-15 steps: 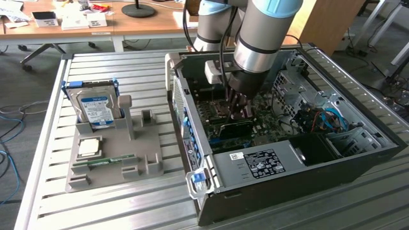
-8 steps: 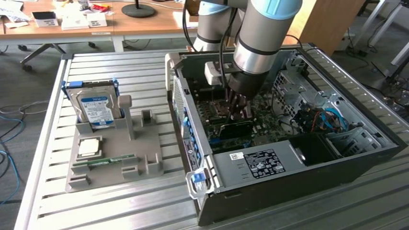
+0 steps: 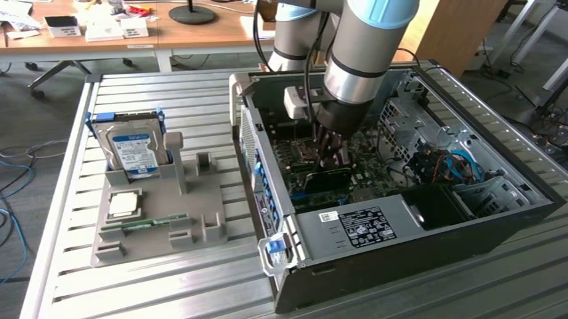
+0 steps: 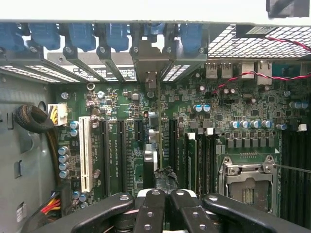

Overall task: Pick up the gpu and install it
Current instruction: 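Press down on the gpu until it lock into place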

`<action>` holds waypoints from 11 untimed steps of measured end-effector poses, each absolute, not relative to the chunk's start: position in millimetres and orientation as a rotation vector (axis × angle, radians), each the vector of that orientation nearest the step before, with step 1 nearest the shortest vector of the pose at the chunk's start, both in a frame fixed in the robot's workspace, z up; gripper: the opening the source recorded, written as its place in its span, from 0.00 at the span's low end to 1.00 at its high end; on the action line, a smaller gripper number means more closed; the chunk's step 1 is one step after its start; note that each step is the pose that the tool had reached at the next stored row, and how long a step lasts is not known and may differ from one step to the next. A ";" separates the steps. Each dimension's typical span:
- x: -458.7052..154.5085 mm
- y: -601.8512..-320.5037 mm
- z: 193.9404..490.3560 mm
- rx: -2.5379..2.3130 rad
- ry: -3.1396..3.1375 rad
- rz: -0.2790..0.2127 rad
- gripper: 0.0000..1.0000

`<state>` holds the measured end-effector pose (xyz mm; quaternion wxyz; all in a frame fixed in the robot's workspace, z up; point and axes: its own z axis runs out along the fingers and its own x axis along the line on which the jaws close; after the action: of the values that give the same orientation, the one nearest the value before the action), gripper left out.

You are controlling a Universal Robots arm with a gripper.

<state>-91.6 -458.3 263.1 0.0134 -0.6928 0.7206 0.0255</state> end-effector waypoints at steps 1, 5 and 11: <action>-91.7 -458.3 262.5 -2.158 2.245 0.080 0.11; -91.9 -458.3 262.3 -2.158 2.245 0.080 0.11; -92.5 -458.3 260.9 -2.159 2.245 0.080 0.11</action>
<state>-92.5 -458.3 260.9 0.0131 -0.6928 0.7206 0.0255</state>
